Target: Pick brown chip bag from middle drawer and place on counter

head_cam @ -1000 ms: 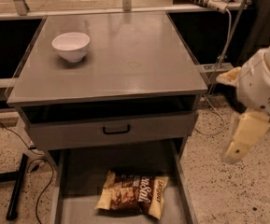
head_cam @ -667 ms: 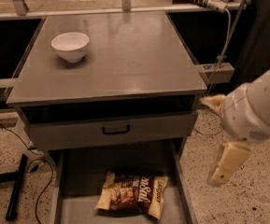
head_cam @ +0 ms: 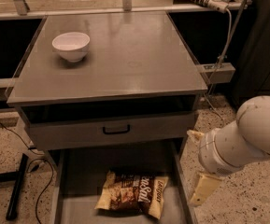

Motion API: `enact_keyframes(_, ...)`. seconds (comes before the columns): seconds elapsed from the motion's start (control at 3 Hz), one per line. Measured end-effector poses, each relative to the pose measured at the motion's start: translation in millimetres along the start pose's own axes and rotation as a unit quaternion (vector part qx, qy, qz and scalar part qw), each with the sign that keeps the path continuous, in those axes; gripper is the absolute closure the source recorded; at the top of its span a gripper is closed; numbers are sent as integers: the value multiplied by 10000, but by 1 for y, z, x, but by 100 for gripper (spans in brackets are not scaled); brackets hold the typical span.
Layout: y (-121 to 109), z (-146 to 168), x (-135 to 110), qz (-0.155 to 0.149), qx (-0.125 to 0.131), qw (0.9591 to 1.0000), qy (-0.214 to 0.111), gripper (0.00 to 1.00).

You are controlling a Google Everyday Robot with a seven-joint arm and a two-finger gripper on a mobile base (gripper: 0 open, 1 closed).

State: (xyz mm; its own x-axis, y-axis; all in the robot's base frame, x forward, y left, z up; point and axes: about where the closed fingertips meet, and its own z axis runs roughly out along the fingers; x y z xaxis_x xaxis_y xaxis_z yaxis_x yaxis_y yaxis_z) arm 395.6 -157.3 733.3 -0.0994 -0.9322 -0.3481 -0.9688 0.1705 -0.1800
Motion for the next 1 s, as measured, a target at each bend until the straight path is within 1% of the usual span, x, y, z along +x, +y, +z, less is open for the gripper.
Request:
enact_keyframes(0.33,0,0,0,0,0,10000,0,0)
enact_keyframes(0.67,1,32,10,135,-70,9998,-111,0)
enact_keyframes(1.0,5,94,26,185,-185,9989,-394,0)
